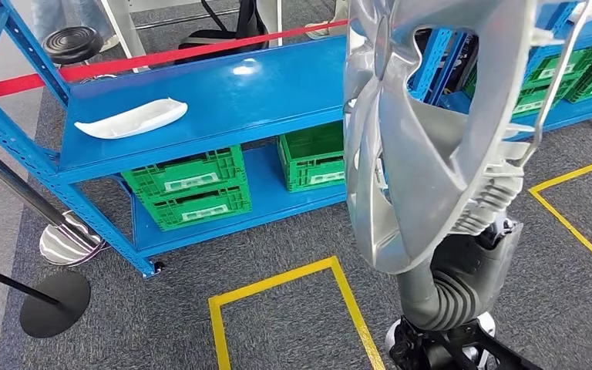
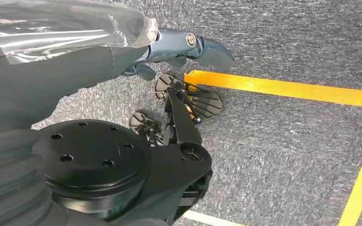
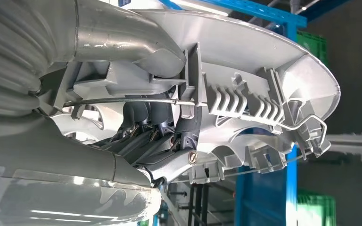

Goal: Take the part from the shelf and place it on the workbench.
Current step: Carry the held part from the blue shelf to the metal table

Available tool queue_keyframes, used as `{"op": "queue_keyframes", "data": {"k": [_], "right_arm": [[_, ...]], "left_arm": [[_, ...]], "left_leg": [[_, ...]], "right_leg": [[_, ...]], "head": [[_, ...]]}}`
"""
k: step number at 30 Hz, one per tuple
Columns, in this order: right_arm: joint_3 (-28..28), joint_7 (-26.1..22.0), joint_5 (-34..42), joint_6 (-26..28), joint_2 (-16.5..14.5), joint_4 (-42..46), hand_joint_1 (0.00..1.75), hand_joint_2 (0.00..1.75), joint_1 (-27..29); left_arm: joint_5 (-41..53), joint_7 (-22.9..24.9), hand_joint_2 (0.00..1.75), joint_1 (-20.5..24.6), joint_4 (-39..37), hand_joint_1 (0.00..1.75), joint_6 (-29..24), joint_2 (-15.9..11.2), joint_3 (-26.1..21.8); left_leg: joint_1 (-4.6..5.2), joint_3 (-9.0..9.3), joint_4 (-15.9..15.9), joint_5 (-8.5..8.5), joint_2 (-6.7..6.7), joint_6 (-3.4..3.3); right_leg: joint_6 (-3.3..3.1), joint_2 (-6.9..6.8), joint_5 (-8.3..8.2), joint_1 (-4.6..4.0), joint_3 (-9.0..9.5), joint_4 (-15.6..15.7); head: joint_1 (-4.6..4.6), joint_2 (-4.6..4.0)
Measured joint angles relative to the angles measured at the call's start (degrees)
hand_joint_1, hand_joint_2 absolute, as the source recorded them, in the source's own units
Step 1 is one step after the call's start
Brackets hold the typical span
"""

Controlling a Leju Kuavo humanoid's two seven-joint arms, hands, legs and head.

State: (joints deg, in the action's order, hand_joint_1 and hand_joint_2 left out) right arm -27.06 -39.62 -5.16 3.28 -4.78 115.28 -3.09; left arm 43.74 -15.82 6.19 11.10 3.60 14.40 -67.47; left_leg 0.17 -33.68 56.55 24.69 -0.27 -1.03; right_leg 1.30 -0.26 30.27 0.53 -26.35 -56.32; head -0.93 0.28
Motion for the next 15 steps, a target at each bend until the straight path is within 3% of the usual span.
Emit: {"op": "queue_keyframes", "data": {"k": [2, 3, 5, 7, 8, 9, 10, 12, 14, 15], "right_arm": [[0.0, 0.0, -0.1, 0.7, 0.0, 0.2, 1.75, 1.75, 0.2], [0.0, 0.0, -0.2, 1.1, -0.1, 0.4, 1.75, 1.75, 0.2], [0.1, 0.0, -0.2, 1.7, -0.3, 0.7, 1.75, 1.75, 0.4], [0.1, 0.0, -0.4, 1.9, -0.3, 1.0, 1.75, 1.75, 0.7], [0.2, 0.0, -0.4, 1.9, -0.3, 1.1, 1.75, 1.75, 0.9], [0.2, 0.0, -0.5, 2.0, -0.3, 1.1, 1.75, 1.75, 1.0], [0.3, 0.0, -0.5, 2.1, -0.4, 1.2, 1.75, 1.75, 1.1], [0.4, 0.0, -0.5, 2.2, -0.6, 1.4, 1.75, 1.75, 1.2], [0.4, 0.0, -0.6, 2.2, -0.8, 1.6, 1.75, 1.75, 1.2], [0.4, 0.0, -0.6, 2.2, -0.8, 1.7, 1.75, 1.75, 1.2]], "left_arm": [[0.1, 0.0, 1.75, 0.0, 0.0, 0.00, 0.0, 0.0, 0.0], [0.1, 0.0, 1.75, -0.1, 0.0, 0.00, 0.0, 0.0, 0.0], [0.4, 0.1, 1.75, -0.1, 0.0, 0.00, -0.1, 0.0, 0.0], [0.7, 0.2, 1.75, -0.1, 0.0, 0.00, -0.1, 0.0, 0.1], [0.9, 0.2, 1.75, -0.1, 0.0, 0.00, -0.1, 0.0, 0.2], [1.1, 0.3, 1.75, -0.1, 0.0, 0.00, -0.1, 0.0, 0.3], [1.2, 0.3, 1.75, -0.1, 0.0, 0.00, -0.1, 0.0, 0.4], [1.3, 0.3, 1.75, 0.0, 0.0, 0.00, -0.1, 0.0, 0.7], [1.4, 0.3, 1.75, 0.1, 0.0, 0.00, -0.1, 0.0, 0.8], [1.4, 0.3, 1.75, 0.2, 0.0, 0.00, -0.1, 0.0, 0.9]], "left_leg": [[-0.05, -0.39, 0.2, -0.41, 0.04, 0.73], [-0.11, -0.78, 0.7, 0.32, 0.08, 1.09], [-0.28, -2.41, 4.7, 4.50, 0.17, 1.70], [-0.37, -4.67, 12.1, 9.48, 0.18, 2.11], [-0.38, -5.24, 15.1, 10.50, 0.18, 2.19], [-0.38, -4.94, 16.4, 10.22, 0.18, 2.19], [-0.38, -3.55, 15.4, 8.91, 0.18, 2.12], [-0.30, 2.05, 7.8, 6.26, 0.19, 1.72], [-0.04, 6.94, 0.2, 5.99, 0.24, 1.21], [0.12, 7.95, -1.6, 6.36, 0.27, 0.96]], "right_leg": [[-0.71, -0.06, -0.59, 0.04, -0.93, 0.0], [-1.17, -0.13, -1.02, 0.14, -1.43, 0.0], [-1.91, -0.29, -2.07, 0.34, -2.62, 0.1], [-2.14, -0.34, -3.22, 0.29, -3.99, 0.0], [-2.12, -0.36, -3.80, 0.26, -4.69, 0.0], [-2.05, -0.37, -4.34, 0.23, -5.38, -0.1], [-1.96, -0.37, -4.82, 0.22, -6.05, -0.2], [-1.67, -0.34, -5.59, 0.19, -7.08, -0.5], [-1.11, -0.35, -6.32, 0.11, -7.61, -0.6], [-0.76, -0.39, -6.69, 0.11, -7.72, -0.6]], "head": [[0.02, -0.01], [-0.08, -0.01], [-0.21, -0.01], [-0.35, 0.00], [-0.34, 0.00], [-0.36, 0.00], [-0.35, 0.00], [-0.38, 0.00], [-0.33, -0.01], [-0.34, -0.01]]}}
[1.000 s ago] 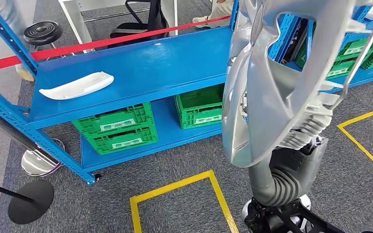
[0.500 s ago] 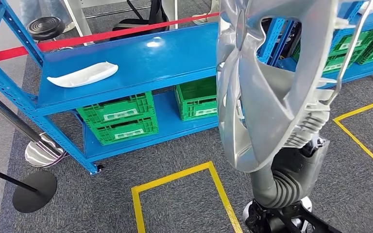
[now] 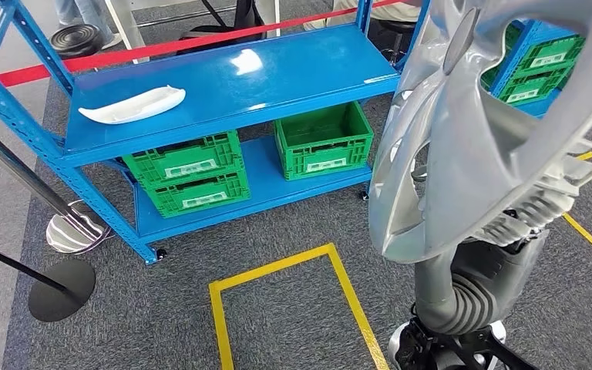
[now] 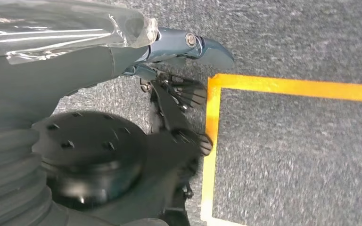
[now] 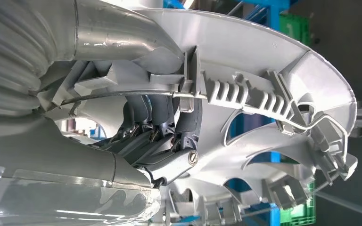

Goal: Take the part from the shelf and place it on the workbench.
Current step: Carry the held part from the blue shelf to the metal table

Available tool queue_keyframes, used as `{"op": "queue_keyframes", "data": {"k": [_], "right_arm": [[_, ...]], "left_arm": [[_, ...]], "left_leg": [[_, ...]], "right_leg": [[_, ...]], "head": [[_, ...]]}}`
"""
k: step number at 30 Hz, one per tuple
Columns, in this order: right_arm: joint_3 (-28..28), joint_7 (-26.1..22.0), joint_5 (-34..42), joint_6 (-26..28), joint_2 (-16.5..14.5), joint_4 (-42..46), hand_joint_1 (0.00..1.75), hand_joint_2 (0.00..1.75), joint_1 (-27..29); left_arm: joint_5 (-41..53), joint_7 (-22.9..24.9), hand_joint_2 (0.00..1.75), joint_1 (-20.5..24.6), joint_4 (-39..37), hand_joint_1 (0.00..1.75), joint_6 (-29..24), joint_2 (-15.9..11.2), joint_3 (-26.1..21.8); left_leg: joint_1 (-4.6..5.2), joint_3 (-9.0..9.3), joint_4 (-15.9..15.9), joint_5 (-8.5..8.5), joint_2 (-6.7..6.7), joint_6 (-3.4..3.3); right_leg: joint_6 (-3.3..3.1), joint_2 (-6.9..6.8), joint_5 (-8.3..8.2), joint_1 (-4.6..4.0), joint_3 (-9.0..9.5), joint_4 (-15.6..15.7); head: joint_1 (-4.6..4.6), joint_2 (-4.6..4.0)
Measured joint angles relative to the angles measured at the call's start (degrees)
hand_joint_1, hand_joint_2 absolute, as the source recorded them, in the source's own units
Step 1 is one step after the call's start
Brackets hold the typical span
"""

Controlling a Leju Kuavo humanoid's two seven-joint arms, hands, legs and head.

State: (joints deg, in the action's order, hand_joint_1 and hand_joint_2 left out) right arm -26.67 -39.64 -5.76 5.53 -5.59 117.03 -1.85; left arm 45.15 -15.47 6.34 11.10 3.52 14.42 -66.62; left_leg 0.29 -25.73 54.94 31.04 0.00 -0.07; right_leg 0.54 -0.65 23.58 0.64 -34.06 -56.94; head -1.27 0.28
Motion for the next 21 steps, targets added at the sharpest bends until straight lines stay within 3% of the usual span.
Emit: {"op": "queue_keyframes", "data": {"k": [2, 3, 5, 7, 8, 9, 10, 12, 14, 15, 18, 19, 21], "right_arm": [[0.0, 0.0, -0.1, 0.0, 0.0, 0.1, 1.75, 1.75, 0.1], [0.0, 0.0, -0.1, 0.0, 0.0, 0.2, 1.75, 1.75, 0.1], [0.0, 0.0, -0.1, 0.1, 0.0, 0.3, 1.75, 1.75, 0.2], [0.0, 0.0, -0.1, 0.1, 0.0, 0.4, 1.75, 1.75, 0.3], [0.0, 0.0, -0.2, 0.2, 0.0, 0.5, 1.75, 1.75, 0.3], [0.0, 0.0, -0.3, 0.2, 0.0, 0.5, 1.75, 1.75, 0.3], [0.0, 0.0, -0.5, 0.3, 0.0, 0.5, 1.75, 1.75, 0.4], [0.0, 0.0, -0.6, 0.3, 0.0, 0.5, 1.75, 1.75, 0.4], [0.0, 0.0, -0.6, 0.3, 0.0, 0.5, 1.75, 1.75, 0.3], [0.0, 0.0, -0.6, 0.3, 0.0, 0.5, 1.75, 1.75, 0.3], [0.0, 0.0, -0.6, 0.2, -0.1, 0.5, 1.75, 1.75, 0.2], [0.0, 0.0, -0.7, 0.2, -0.2, 0.5, 1.75, 1.75, 0.1], [-0.1, 0.0, -0.7, 0.1, -0.3, 0.5, 1.75, 1.75, 0.0]], "left_arm": [[0.0, 0.0, 1.75, 0.0, 0.0, 0.00, 0.0, 0.0, 0.0], [0.0, 0.0, 1.75, -0.1, 0.0, 0.00, 0.0, 0.1, 0.0], [0.0, 0.0, 1.75, -0.1, 0.0, 0.00, 0.0, 0.1, 0.0], [0.0, 0.0, 1.75, 0.0, 0.0, 0.00, -0.1, 0.1, 0.0], [-0.1, 0.0, 1.75, -0.1, 0.0, 0.00, -0.2, 0.1, 0.0], [-0.1, 0.0, 1.75, -0.1, 0.0, 0.00, -0.3, 0.1, 0.0], [-0.2, 0.1, 1.75, -0.1, 0.0, 0.00, -0.3, 0.1, 0.0], [-0.3, 0.0, 1.75, -0.1, 0.0, 0.00, -0.4, 0.1, 0.0], [-0.5, -0.1, 1.75, -0.1, 0.0, 0.00, -0.4, 0.1, 0.0], [-0.6, -0.1, 1.75, -0.1, 0.0, 0.00, -0.4, 0.1, 0.0], [-0.9, -0.3, 1.75, -0.1, 0.0, 0.00, -0.5, 0.1, -0.1], [-0.9, -0.3, 1.75, -0.2, 0.0, 0.00, -0.5, 0.1, -0.1], [-1.0, -0.3, 1.75, -0.2, 0.0, 0.00, -0.5, 0.1, -0.1]], "left_leg": [[0.07, -0.35, -0.4, -0.45, 0.00, -0.67], [-0.03, -0.77, -0.5, -0.91, -0.08, -1.12], [-0.29, -1.98, -0.7, -2.08, -0.29, -1.96], [-0.28, -3.39, -0.6, -3.16, -0.44, -2.25], [-0.28, -4.05, -0.5, -3.71, -0.51, -2.23], [-0.29, -4.73, -0.3, -4.22, -0.57, -2.18], [-0.32, -5.42, -0.1, -4.69, -0.60, -2.07], [-0.40, -6.70, 0.6, -5.34, -0.52, -1.76], [-0.29, -7.81, 1.5, -5.84, -0.37, -1.22], [-0.21, -8.24, 1.8, -6.17, -0.33, -0.88], [-0.30, -9.15, 2.2, -6.71, -0.26, 0.13], [-0.39, -9.62, 3.2, -5.51, -0.21, 0.44], [-0.52, -11.37, 8.2, -0.51, -0.10, 0.95]], "right_leg": [[0.73, -0.05, -0.62, 0.09, -0.14, 0.1], [1.04, 0.01, -0.17, 0.16, -0.42, -0.3], [1.62, 0.16, 3.70, 0.24, -1.91, -4.0], [2.10, 0.23, 9.22, 0.26, -4.13, -11.6], [2.25, 0.24, 10.69, 0.27, -4.80, -15.1], [2.31, 0.24, 10.84, 0.27, -4.73, -17.0], [2.28, 0.24, 9.81, 0.29, -3.60, -16.8], [2.11, 0.26, 6.95, 0.34, 1.41, -10.6], [1.79, 0.40, 6.53, 0.24, 6.49, -2.6], [1.57, 0.48, 6.96, 0.13, 7.68, -0.3], [0.30, 0.43, 6.72, -0.01, 6.81, 0.3], [-0.29, 0.33, 6.26, 0.06, 6.29, 0.3], [-1.11, 0.14, 5.18, 0.18, 5.08, 0.4]], "head": [[0.02, 0.01], [0.03, 0.01], [0.19, 0.01], [0.31, 0.01], [0.30, 0.01], [0.30, 0.01], [0.30, 0.01], [0.30, 0.01], [0.27, 0.01], [0.25, 0.01], [0.21, 0.01], [0.15, 0.00], [0.02, 0.00]]}}
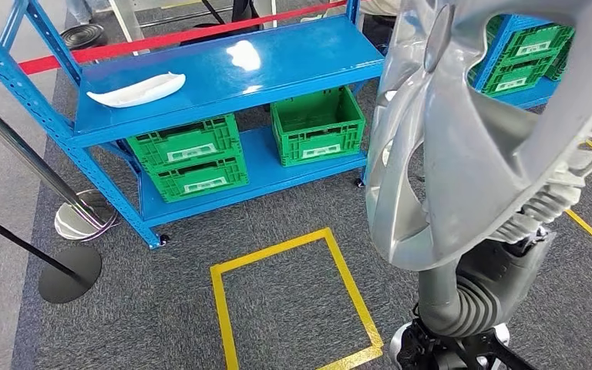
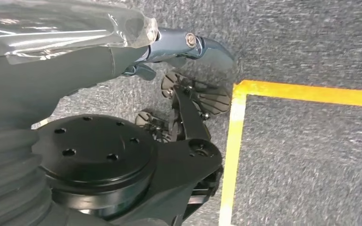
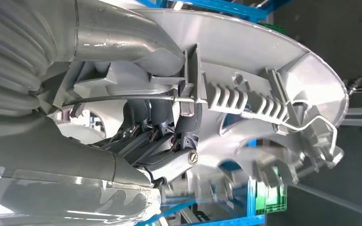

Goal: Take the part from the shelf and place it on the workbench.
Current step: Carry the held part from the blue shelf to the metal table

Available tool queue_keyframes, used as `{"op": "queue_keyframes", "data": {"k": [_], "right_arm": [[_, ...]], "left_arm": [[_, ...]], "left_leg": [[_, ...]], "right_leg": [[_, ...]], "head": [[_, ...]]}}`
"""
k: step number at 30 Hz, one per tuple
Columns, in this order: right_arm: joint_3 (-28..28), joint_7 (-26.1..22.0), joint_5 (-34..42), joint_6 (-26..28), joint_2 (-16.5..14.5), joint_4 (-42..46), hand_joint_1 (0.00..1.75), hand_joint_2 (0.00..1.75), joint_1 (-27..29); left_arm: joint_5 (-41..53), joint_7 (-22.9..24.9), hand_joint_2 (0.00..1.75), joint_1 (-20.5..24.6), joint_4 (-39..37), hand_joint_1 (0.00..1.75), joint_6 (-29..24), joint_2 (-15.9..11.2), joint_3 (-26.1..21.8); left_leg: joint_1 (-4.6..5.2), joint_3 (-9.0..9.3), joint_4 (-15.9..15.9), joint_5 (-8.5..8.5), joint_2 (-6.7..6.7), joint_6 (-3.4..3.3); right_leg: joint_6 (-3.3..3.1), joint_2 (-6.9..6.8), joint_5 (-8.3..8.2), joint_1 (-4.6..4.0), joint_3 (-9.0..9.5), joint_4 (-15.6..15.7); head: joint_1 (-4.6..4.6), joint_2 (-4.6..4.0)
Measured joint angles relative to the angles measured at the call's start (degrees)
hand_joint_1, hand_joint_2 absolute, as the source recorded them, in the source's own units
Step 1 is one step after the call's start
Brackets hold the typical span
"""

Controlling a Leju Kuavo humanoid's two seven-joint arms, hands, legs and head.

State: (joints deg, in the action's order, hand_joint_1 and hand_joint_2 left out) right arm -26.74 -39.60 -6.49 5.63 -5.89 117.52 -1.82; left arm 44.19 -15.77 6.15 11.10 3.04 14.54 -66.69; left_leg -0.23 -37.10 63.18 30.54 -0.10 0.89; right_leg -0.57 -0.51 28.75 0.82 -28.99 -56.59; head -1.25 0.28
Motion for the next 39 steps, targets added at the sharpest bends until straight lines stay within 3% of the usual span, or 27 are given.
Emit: {"op": "queue_keyframes", "data": {"k": [2, 3, 4, 5, 7, 9, 10, 12, 13, 15, 17, 18, 19, 20, 22, 23, 24, 25, 28, 30, 32, 33, 34, 35, 36, 37, 39], "right_arm": [[0.0, 0.0, 0.0, 0.0, -0.1, 0.0, 1.75, 1.75, 0.0], [0.0, 0.0, -0.1, 0.0, -0.1, 0.0, 1.75, 1.75, 0.0], [0.0, 0.0, -0.1, 0.0, -0.1, 0.0, 1.75, 1.75, 0.0], [0.0, 0.0, -0.2, 0.0, -0.1, 0.0, 1.75, 1.75, -0.1], [0.0, 0.0, -0.2, 0.0, -0.1, 0.0, 1.75, 1.75, -0.2], [0.0, 0.0, -0.3, 0.0, -0.1, 0.0, 1.75, 1.75, -0.3], [-0.1, 0.0, -0.3, 0.0, -0.1, 0.0, 1.75, 1.75, -0.4], [-0.1, 0.0, -0.3, 0.0, -0.1, 0.0, 1.75, 1.75, -0.5], [-0.1, 0.0, -0.4, 0.1, -0.1, 0.0, 1.75, 1.75, -0.5], [-0.1, 0.0, -0.4, 0.1, 0.0, 0.0, 1.75, 1.75, -0.6], [-0.1, 0.0, -0.4, 0.1, 0.0, 0.0, 1.75, 1.75, -0.6], [-0.1, 0.0, -0.4, 0.1, 0.1, 0.0, 1.75, 1.75, -0.6], [-0.1, 0.0, -0.4, 0.1, 0.1, 0.0, 1.75, 1.75, -0.6], [-0.1, 0.0, -0.4, 0.1, 0.1, 0.0, 1.75, 1.75, -0.6], [-0.1, 0.0, -0.4, 0.2, 0.1, 0.0, 1.75, 1.75, -0.6], [-0.1, 0.0, -0.5, 0.2, 0.1, 0.0, 1.75, 1.75, -0.6], [-0.1, 0.0, -0.6, 0.3, 0.1, 0.0, 1.75, 1.75, -0.6], [0.0, 0.0, -0.8, 0.4, 0.1, 0.0, 1.75, 1.75, -0.5], [0.0, 0.0, -1.0, 0.7, 0.0, 0.0, 1.75, 1.75, -0.5], [0.0, 0.0, -1.0, 0.7, -0.1, 0.0, 1.75, 1.75, -0.5], [0.0, 0.0, -1.0, 0.7, -0.2, 0.0, 1.75, 1.75, -0.5], [0.0, 0.0, -1.0, 0.7, -0.2, 0.0, 1.75, 1.75, -0.5], [0.0, 0.0, -0.9, 0.7, -0.2, 0.0, 1.75, 1.75, -0.4], [0.0, 0.0, -0.9, 0.7, -0.2, 0.0, 1.75, 1.75, -0.4], [0.0, 0.0, -0.9, 0.7, -0.2, 0.0, 1.75, 1.75, -0.4], [0.0, 0.0, -0.8, 0.7, -0.2, 0.0, 1.75, 1.75, -0.5], [0.0, 0.0, -0.7, 0.6, -0.2, 0.0, 1.75, 1.75, -0.5]], "left_arm": [[0.0, 0.0, 1.75, 0.0, 0.0, 0.00, 0.0, 0.0, 0.0], [0.0, 0.0, 1.75, 0.0, 0.0, 0.00, 0.0, 0.0, 0.0], [0.0, 0.0, 1.75, 0.0, 0.0, 0.00, 0.0, 0.0, 0.0], [0.0, 0.0, 1.75, 0.0, 0.0, 0.00, 0.0, 0.0, 0.0], [0.0, 0.0, 1.75, 0.0, 0.0, 0.00, 0.1, -0.1, 0.0], [0.0, -0.1, 1.75, 0.2, 0.0, 0.00, 0.1, -0.1, 0.0], [0.0, -0.1, 1.75, 0.3, 0.0, 0.00, 0.1, -0.2, 0.0], [0.0, -0.1, 1.75, 0.2, 0.0, 0.00, 0.1, -0.1, 0.0], [0.0, -0.1, 1.75, 0.2, 0.0, 0.00, 0.1, -0.1, 0.0], [0.1, -0.1, 1.75, 0.2, 0.0, 0.00, 0.1, -0.1, 0.0], [0.1, -0.1, 1.75, 0.2, 0.0, 0.00, 0.2, -0.1, 0.0], [0.1, -0.1, 1.75, 0.2, 0.0, 0.00, 0.2, -0.1, 0.0], [0.1, -0.1, 1.75, 0.2, 0.0, 0.00, 0.2, 0.0, 0.0], [0.1, -0.1, 1.75, 0.2, 0.0, 0.00, 0.2, 0.0, 0.0], [0.1, -0.1, 1.75, 0.2, 0.0, 0.00, 0.2, 0.0, 0.0], [0.1, -0.1, 1.75, 0.2, 0.0, 0.00, 0.2, 0.0, 0.0], [0.2, -0.1, 1.75, 0.2, 0.0, 0.00, 0.2, 0.0, 0.0], [0.3, -0.1, 1.75, 0.2, 0.0, 0.00, 0.2, 0.0, 0.0], [0.7, -0.1, 1.75, 0.2, 0.0, 0.00, 0.3, 0.0, 0.0], [0.7, -0.1, 1.75, 0.1, 0.0, 0.00, 0.4, 0.0, 0.0], [0.7, -0.1, 1.75, 0.1, 0.0, 0.00, 0.5, 0.0, 0.0], [0.7, -0.1, 1.75, 0.1, 0.0, 0.00, 0.5, 0.0, 0.0], [0.7, -0.1, 1.75, 0.1, 0.0, 0.00, 0.6, 0.0, 0.0], [0.7, -0.1, 1.75, 0.1, 0.0, 0.00, 0.6, 0.0, 0.0], [0.7, -0.1, 1.75, 0.1, 0.0, 0.00, 0.6, 0.0, 0.0], [0.7, -0.1, 1.75, 0.1, 0.0, 0.00, 0.7, -0.1, 0.0], [0.7, -0.2, 1.75, 0.2, 0.0, 0.00, 0.7, -0.1, 0.0]], "left_leg": [[-0.01, -1.91, 7.3, 4.37, 0.02, 0.24], [-0.01, -2.12, 9.6, 4.81, 0.02, 0.24], [0.00, -1.39, 10.0, 3.95, 0.02, 0.16], [0.02, 0.39, 8.3, 2.34, 0.02, -0.01], [0.24, 6.21, 0.3, -0.14, 0.03, -0.70], [0.59, 10.41, -6.4, -0.10, 0.06, -1.33], [0.76, 10.99, -7.8, 0.27, 0.08, -1.51], [0.70, 10.32, -8.4, -0.19, 0.05, -1.99], [0.56, 9.84, -8.6, -0.65, -0.03, -2.40], [0.28, 8.68, -8.8, -1.81, -0.22, -3.14], [0.29, 7.38, -8.7, -2.90, -0.35, -3.36], [0.27, 6.74, -8.6, -3.46, -0.44, -3.33], [0.25, 6.10, -8.5, -3.96, -0.50, -3.25], [0.19, 5.48, -8.2, -4.39, -0.53, -3.12], [0.11, 4.17, -7.5, -5.00, -0.46, -2.72], [0.14, 3.59, -7.0, -5.22, -0.39, -2.44], [0.19, 3.12, -6.6, -5.49, -0.34, -2.11], [0.25, 2.75, -6.4, -5.81, -0.32, -1.76], [0.13, 1.86, -5.9, -5.94, -0.28, -0.80], [0.00, 0.36, -2.2, -2.08, -0.18, -0.25], [-0.03, -1.85, 5.2, 3.28, -0.13, 0.12], [-0.03, -2.55, 8.5, 4.71, -0.12, 0.18], [-0.03, -2.42, 10.1, 4.85, -0.12, 0.15], [-0.01, -1.18, 9.5, 3.90, -0.11, 0.04], [0.03, 1.21, 6.5, 2.34, -0.09, -0.17], [0.11, 4.37, 2.1, 0.97, -0.03, -0.52], [0.42, 9.66, -6.1, 0.07, 0.08, -1.20]], "right_leg": [[-0.19, -0.06, -1.15, -0.07, -1.43, -0.1], [-0.18, -0.08, -1.72, -0.14, -2.16, -0.1], [-0.14, -0.10, -2.26, -0.20, -2.86, -0.2], [-0.07, -0.10, -2.75, -0.27, -3.47, -0.3], [0.18, -0.08, -3.55, -0.45, -4.37, -0.5], [0.73, -0.17, -4.31, -0.50, -4.86, -0.5], [1.09, -0.26, -4.72, -0.50, -5.08, -0.5], [1.81, -0.37, -5.21, -0.41, -5.59, -0.6], [2.14, -0.32, -4.39, -0.40, -6.07, -1.3], [2.71, -0.11, -0.03, -0.34, -7.80, -6.0], [3.20, 0.03, 4.94, -0.31, -10.03, -13.9], [3.37, 0.06, 6.02, -0.27, -10.52, -17.0], [3.45, 0.08, 5.70, -0.21, -9.98, -18.0], [3.47, 0.08, 4.39, -0.12, -8.26, -16.6], [3.45, 0.08, 1.85, 0.08, -2.41, -8.4], [3.34, 0.14, 1.53, 0.08, 0.27, -4.2], [3.19, 0.20, 1.70, 0.04, 1.78, -1.3], [2.93, 0.26, 2.09, -0.08, 2.26, 0.0], [1.39, 0.19, 1.27, -0.09, 1.04, 0.1], [0.38, 0.04, 0.20, 0.11, -0.07, 0.1], [0.09, 0.00, -0.93, 0.06, -1.40, 0.1], [0.09, -0.01, -1.48, 0.03, -2.08, 0.0], [0.13, -0.02, -1.98, -0.01, -2.73, 0.0], [0.19, -0.02, -2.44, -0.05, -3.33, 0.0], [0.27, 0.00, -2.85, -0.10, -3.82, -0.1], [0.37, 0.02, -3.23, -0.11, -4.17, -0.1], [0.86, 0.01, -3.95, -0.25, -4.67, -0.1]], "head": [[-0.07, 0.00], [-0.07, 0.01], [-0.08, 0.01], [-0.08, 0.01], [-0.08, 0.01], [-0.05, 0.01], [-0.05, 0.01], [-0.03, 0.01], [0.02, 0.01], [0.11, -0.01], [0.15, 0.00], [0.15, 0.00], [0.14, 0.01], [0.15, 0.01], [0.15, 0.01], [0.13, 0.01], [0.12, 0.01], [0.10, 0.01], [0.07, 0.01], [-0.04, 0.01], [-0.16, 0.01], [-0.15, 0.01], [-0.16, 0.01], [-0.15, 0.01], [-0.16, 0.01], [-0.17, 0.01], [-0.12, 0.01]]}}
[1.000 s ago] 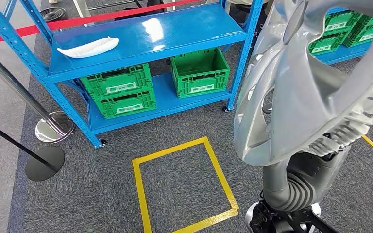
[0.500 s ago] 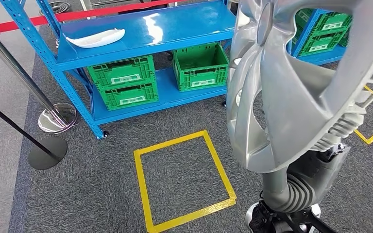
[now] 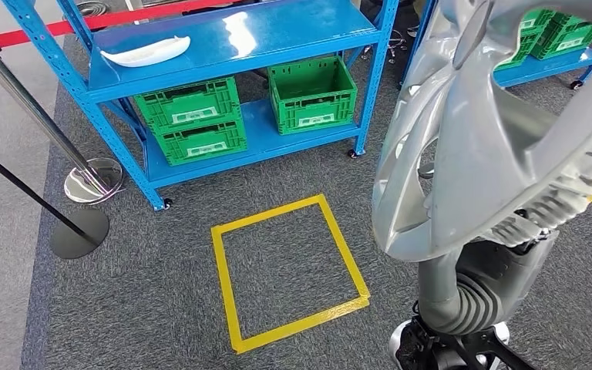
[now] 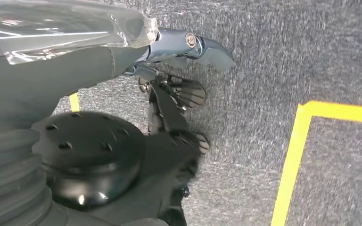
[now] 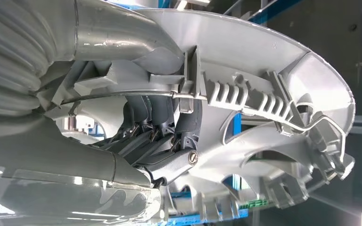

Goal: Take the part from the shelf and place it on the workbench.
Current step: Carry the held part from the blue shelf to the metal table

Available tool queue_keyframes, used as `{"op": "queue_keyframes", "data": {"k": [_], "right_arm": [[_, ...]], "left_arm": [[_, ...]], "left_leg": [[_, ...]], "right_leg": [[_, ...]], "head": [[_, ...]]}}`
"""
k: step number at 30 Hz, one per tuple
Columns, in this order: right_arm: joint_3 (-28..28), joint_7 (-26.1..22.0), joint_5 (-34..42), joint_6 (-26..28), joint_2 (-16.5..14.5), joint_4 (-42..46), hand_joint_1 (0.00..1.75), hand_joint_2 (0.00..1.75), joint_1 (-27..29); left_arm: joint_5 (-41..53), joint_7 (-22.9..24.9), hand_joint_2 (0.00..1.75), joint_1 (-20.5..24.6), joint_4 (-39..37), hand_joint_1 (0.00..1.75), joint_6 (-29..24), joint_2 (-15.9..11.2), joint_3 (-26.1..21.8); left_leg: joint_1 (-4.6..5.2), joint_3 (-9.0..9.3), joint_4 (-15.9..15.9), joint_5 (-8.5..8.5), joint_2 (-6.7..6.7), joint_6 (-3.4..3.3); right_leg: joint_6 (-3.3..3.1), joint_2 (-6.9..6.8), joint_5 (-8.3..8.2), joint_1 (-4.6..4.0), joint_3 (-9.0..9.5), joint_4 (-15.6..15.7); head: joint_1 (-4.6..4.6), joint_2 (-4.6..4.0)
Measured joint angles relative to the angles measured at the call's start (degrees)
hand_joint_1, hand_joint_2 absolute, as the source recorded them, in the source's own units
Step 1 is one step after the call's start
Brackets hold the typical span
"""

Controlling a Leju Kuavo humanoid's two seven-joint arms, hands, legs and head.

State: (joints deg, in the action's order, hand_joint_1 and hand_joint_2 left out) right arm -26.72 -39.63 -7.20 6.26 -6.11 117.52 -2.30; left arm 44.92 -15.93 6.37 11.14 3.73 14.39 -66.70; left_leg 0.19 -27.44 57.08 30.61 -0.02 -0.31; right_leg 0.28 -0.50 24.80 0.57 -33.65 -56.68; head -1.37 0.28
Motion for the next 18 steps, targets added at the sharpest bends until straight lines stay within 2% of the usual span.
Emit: {"op": "queue_keyframes", "data": {"k": [1, 3, 4, 5, 6, 8, 9, 10, 11, 12, 14, 15, 16, 18], "right_arm": [[0.0, 0.0, 0.1, 0.0, 0.0, 0.0, 1.75, 1.75, 0.0], [0.0, 0.0, 0.1, -0.1, -0.1, 0.0, 1.75, 1.75, 0.0], [0.0, 0.0, 0.2, -0.1, -0.1, 0.0, 1.75, 1.75, 0.0], [0.0, 0.0, 0.2, -0.1, -0.1, 0.0, 1.75, 1.75, 0.0], [0.0, 0.0, 0.2, -0.1, -0.1, 0.0, 1.75, 1.75, 0.0], [0.0, 0.0, 0.3, -0.1, 0.0, 0.0, 1.75, 1.75, 0.0], [0.0, 0.0, 0.4, -0.1, 0.0, 0.0, 1.75, 1.75, 0.0], [0.0, 0.0, 0.5, -0.1, 0.1, 0.0, 1.75, 1.75, 0.0], [0.0, 0.0, 0.5, -0.1, 0.1, 0.0, 1.75, 1.75, 0.0], [0.0, 0.0, 0.6, -0.1, 0.1, 0.0, 1.75, 1.75, 0.0], [-0.1, 0.0, 0.6, 0.0, 0.2, 0.0, 1.75, 1.75, 0.0], [-0.1, 0.0, 0.7, 0.0, 0.2, -0.1, 1.75, 1.75, -0.1], [-0.1, 0.0, 0.7, 0.1, 0.2, -0.1, 1.75, 1.75, -0.1], [-0.2, 0.0, 0.7, 0.3, 0.2, -0.1, 1.75, 1.75, -0.2]], "left_arm": [[0.0, -0.1, 1.75, 0.0, 0.0, 0.00, 0.0, 0.0, 0.0], [-0.1, -0.6, 1.75, 0.0, 0.0, 0.00, 0.0, 0.0, 0.0], [-0.1, -1.1, 1.75, 0.0, 0.0, 0.00, -0.1, 0.0, 0.0], [0.0, -1.7, 1.75, 0.0, 0.0, 0.00, -0.4, 0.0, 0.0], [0.0, -2.3, 1.75, 0.0, 0.0, 0.00, -0.6, 0.0, 0.0], [0.1, -3.2, 1.75, 0.0, 0.0, 0.00, -1.0, 0.0, 0.0], [0.1, -3.4, 1.75, -0.1, 0.0, 0.00, -1.1, 0.0, 0.0], [0.1, -3.5, 1.75, -0.1, 0.0, 0.00, -1.2, 0.1, 0.0], [0.1, -3.5, 1.75, -0.1, 0.0, 0.00, -1.3, 0.1, 0.0], [0.1, -3.6, 1.75, -0.1, 0.0, 0.00, -1.3, 0.2, 0.0], [0.0, -3.7, 1.75, -0.1, 0.0, 0.00, -1.4, 0.3, 0.0], [0.0, -3.7, 1.75, -0.1, 0.0, 0.00, -1.4, 0.3, 0.0], [0.0, -3.8, 1.75, -0.1, 0.0, 0.00, -1.4, 0.4, 0.0], [0.0, -3.8, 1.75, -0.1, 0.0, 0.00, -1.6, 0.4, 0.0]], "left_leg": [[0.19, 1.12, -2.1, 0.18, 0.06, -0.26], [0.37, 0.89, -2.9, 0.01, 0.14, -0.76], [0.29, 0.56, -3.1, -0.36, 0.07, -1.15], [0.16, 0.21, -3.3, -0.78, -0.02, -1.58], [0.01, -0.09, -3.5, -1.26, -0.15, -1.95], [-0.01, -0.97, -3.4, -1.94, -0.35, -2.27], [-0.01, -1.41, -3.3, -2.23, -0.42, -2.27], [-0.02, -1.82, -3.1, -2.44, -0.48, -2.23], [-0.07, -2.14, -2.8, -2.59, -0.50, -2.16], [-0.13, -2.36, -2.5, -2.66, -0.48, -2.07], [-0.17, -2.87, -1.7, -2.61, -0.39, -1.73], [-0.11, -3.22, -1.3, -2.64, -0.35, -1.46], [-0.03, -3.57, -1.0, -2.72, -0.32, -1.14], [0.05, -4.05, -0.7, -3.02, -0.27, -0.54]], "right_leg": [[0.35, -0.06, -0.37, 0.04, -0.20, 0.0], [1.09, -0.17, -0.99, 0.17, -0.53, 0.2], [1.39, -0.15, -0.76, 0.24, -0.79, -0.1], [1.65, -0.09, 0.28, 0.26, -1.27, -1.1], [1.92, -0.02, 2.19, 0.29, -2.15, -3.4], [2.44, 0.08, 7.11, 0.34, -4.76, -10.9], [2.66, 0.09, 8.75, 0.36, -5.81, -14.6], [2.78, 0.09, 9.25, 0.37, -5.98, -16.5], [2.79, 0.09, 8.61, 0.40, -4.92, -16.0], [2.74, 0.09, 7.17, 0.43, -2.76, -13.1], [2.54, 0.12, 4.67, 0.42, 2.44, -4.7], [2.34, 0.16, 4.17, 0.35, 3.97, -1.9], [2.13, 0.22, 4.19, 0.27, 4.63, -0.5], [1.54, 0.30, 4.17, 0.19, 4.34, -0.3]], "head": [[-0.01, 0.00], [0.01, 0.00], [0.01, -0.01], [0.11, -0.01], [0.19, -0.01], [0.28, 0.00], [0.27, -0.01], [0.26, -0.01], [0.27, -0.01], [0.27, -0.01], [0.26, 0.00], [0.27, 0.00], [0.23, 0.00], [0.21, 0.00]]}}
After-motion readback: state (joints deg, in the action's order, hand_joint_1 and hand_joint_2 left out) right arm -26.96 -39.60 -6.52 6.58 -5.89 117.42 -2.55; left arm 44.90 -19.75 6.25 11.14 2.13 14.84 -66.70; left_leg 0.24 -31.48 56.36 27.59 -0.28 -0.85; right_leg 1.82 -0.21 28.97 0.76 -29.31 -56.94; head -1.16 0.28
